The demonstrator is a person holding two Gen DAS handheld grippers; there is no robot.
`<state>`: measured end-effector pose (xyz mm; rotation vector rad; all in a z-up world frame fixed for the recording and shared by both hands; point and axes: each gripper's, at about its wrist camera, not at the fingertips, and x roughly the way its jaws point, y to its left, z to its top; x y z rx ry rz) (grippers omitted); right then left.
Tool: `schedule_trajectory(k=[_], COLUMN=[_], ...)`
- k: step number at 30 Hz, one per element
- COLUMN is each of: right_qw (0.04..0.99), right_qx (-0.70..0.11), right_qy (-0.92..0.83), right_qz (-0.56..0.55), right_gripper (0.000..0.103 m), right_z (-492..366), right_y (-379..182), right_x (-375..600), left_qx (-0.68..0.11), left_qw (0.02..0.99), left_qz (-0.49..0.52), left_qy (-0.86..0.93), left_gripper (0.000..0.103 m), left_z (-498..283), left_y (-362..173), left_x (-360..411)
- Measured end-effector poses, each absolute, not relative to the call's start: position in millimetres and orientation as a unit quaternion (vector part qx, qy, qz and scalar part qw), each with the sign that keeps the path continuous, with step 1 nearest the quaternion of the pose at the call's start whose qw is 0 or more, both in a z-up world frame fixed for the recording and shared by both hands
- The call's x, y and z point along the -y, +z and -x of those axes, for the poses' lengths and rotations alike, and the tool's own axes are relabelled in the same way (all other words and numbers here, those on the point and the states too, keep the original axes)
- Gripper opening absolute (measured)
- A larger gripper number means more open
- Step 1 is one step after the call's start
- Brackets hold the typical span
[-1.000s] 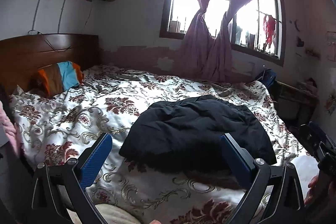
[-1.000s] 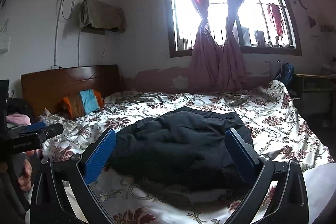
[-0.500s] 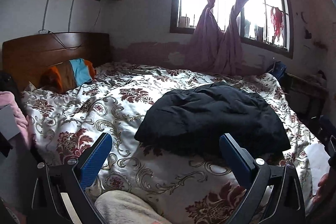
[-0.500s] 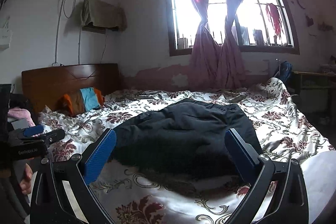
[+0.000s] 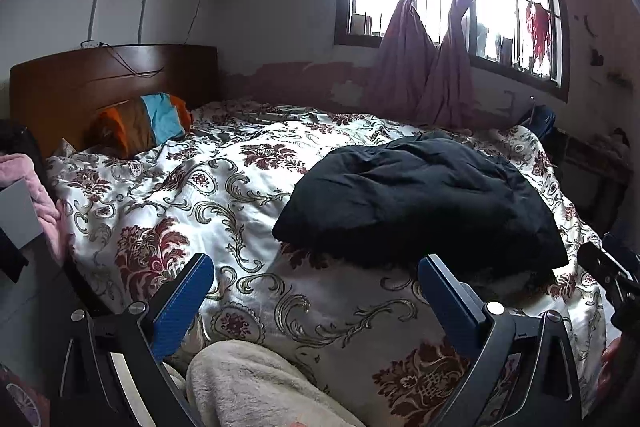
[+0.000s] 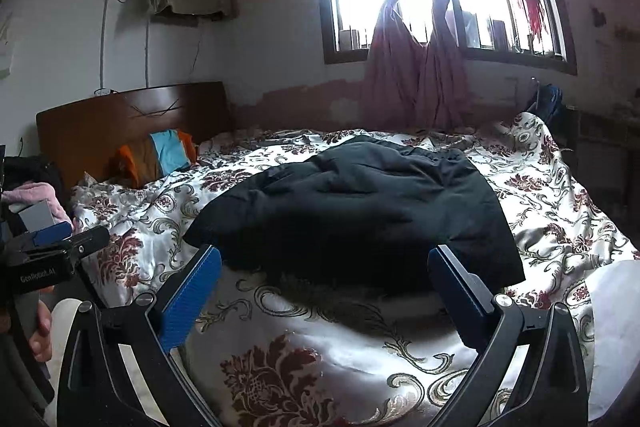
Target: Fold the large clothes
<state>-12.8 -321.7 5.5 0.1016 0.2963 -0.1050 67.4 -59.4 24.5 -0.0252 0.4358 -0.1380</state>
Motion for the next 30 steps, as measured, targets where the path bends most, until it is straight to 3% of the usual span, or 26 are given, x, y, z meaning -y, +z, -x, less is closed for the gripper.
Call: schedule_trajectory(k=[30], right_qw=[0.986], right_qx=[-0.151], right_qy=[-0.054], right_qz=[-0.053], right_gripper=[0.101], right_z=[11.2], right_y=[6.0], right_x=[312.4], left_qx=[-0.218], left_qw=[0.974], left_qz=[0.007], left_qy=[-0.067], left_gripper=[0.103], left_z=[-66.2], left_y=[22.8], left_x=[59.1])
